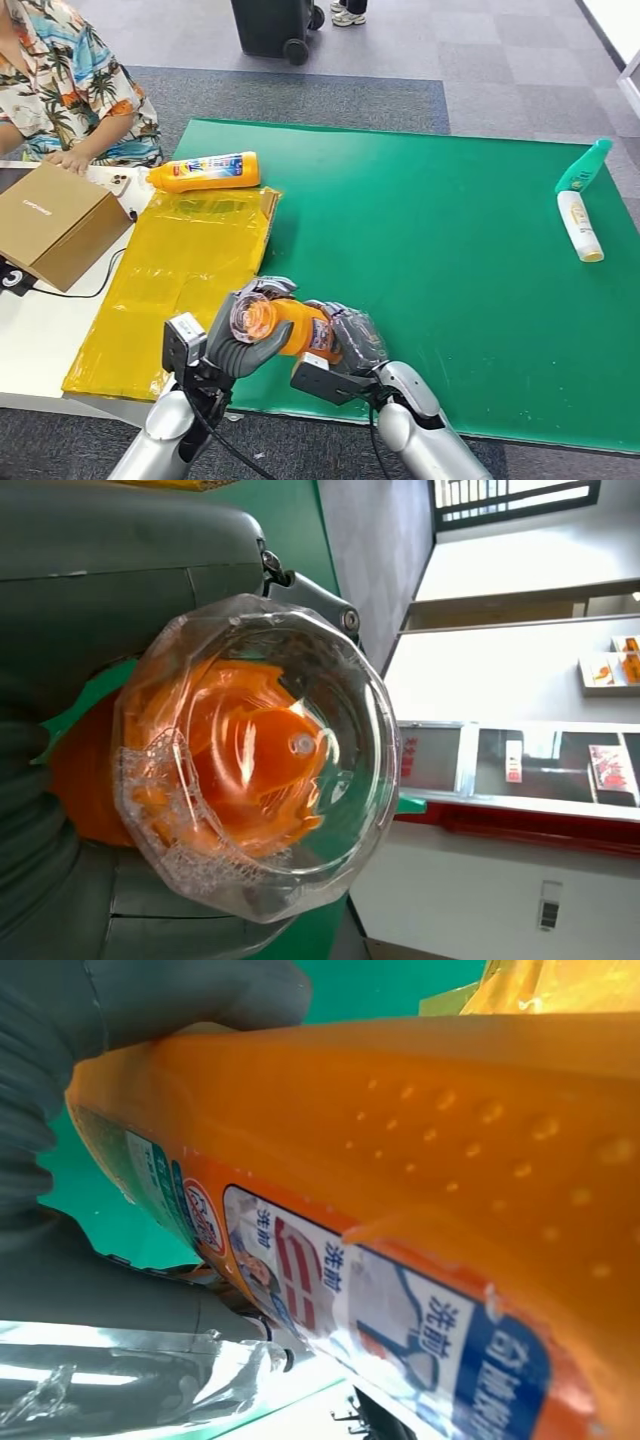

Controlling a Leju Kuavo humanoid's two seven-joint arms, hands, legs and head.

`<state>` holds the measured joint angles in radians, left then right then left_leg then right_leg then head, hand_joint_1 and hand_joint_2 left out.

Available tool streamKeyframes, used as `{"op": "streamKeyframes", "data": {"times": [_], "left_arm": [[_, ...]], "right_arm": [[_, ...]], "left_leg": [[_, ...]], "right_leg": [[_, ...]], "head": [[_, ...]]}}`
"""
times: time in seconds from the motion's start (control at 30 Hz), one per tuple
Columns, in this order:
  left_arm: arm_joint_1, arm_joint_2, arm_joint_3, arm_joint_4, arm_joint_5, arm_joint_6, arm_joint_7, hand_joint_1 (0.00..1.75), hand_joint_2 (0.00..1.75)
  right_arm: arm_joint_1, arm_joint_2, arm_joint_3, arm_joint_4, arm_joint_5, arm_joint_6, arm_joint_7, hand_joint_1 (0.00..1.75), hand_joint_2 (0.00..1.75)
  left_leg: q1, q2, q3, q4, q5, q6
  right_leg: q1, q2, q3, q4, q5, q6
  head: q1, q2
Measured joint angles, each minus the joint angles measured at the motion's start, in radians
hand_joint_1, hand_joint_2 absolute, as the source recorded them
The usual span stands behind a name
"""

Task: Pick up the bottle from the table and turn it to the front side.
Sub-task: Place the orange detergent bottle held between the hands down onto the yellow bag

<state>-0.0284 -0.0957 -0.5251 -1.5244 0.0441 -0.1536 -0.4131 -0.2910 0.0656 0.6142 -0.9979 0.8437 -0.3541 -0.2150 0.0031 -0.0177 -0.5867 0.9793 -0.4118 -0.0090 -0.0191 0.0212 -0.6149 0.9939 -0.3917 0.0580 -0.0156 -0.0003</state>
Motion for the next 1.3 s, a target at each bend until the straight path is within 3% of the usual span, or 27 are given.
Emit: {"op": "streamKeyframes", "data": {"times": [0.17, 0.3, 0.6, 0.83, 1.1, 1.3], "left_arm": [[0.001, -0.001, 0.0, 0.0, 0.009, 0.005, -0.007, 1.75, 1.75], [0.001, -0.005, 0.002, -0.003, 0.009, 0.02, -0.012, 1.75, 1.75], [0.007, -0.003, 0.043, -0.052, -0.017, 0.091, -0.022, 1.75, 1.75], [0.006, 0.021, 0.094, -0.111, -0.181, 0.211, -0.014, 1.75, 1.75], [-0.005, 0.098, 0.16, -0.128, -0.632, 0.379, 0.191, 1.75, 1.75], [-0.002, 0.126, 0.214, -0.126, -0.865, 0.42, 0.351, 1.75, 1.75]], "right_arm": [[0.001, 0.0, 0.001, -0.001, 0.003, 0.0, 0.002, 1.75, 1.75], [0.002, 0.001, 0.004, -0.003, 0.006, -0.001, 0.006, 0.04, 1.75], [0.027, 0.004, 0.01, -0.019, 0.003, -0.009, 0.036, 0.0, 1.75], [0.047, 0.004, 0.007, -0.045, 0.007, -0.012, 0.051, 0.0, 1.75], [0.104, 0.004, -0.017, -0.106, 0.049, -0.012, 0.088, 0.0, 1.75], [0.154, 0.004, -0.047, -0.168, 0.094, 0.007, 0.111, 0.0, 1.75]], "left_leg": [[0.0, 0.0, 0.0, 0.0, 0.0, 0.0], [0.0, 0.0, 0.0, 0.0, 0.0, 0.0], [0.0, 0.0, 0.0, 0.0, 0.0, 0.0], [0.0, 0.0, 0.0, 0.0, 0.0, 0.0], [0.0, 0.0, 0.0, 0.0, 0.0, 0.0], [0.0, 0.0, 0.0, 0.0, 0.0, 0.0]], "right_leg": [[0.0, 0.0, 0.0, 0.0, 0.0, 0.0], [0.0, 0.0, 0.0, 0.0, 0.0, 0.0], [0.0, 0.0, 0.0, 0.0, 0.0, 0.0], [0.0, 0.0, 0.0, 0.0, 0.0, 0.0], [0.0, 0.0, 0.0, 0.0, 0.0, 0.0], [0.0, 0.0, 0.0, 0.0, 0.0, -0.001]], "head": [[0.0, 0.0], [0.0, 0.0], [0.0, 0.0], [0.0, 0.0], [0.0, 0.0], [0.0, 0.0]]}}
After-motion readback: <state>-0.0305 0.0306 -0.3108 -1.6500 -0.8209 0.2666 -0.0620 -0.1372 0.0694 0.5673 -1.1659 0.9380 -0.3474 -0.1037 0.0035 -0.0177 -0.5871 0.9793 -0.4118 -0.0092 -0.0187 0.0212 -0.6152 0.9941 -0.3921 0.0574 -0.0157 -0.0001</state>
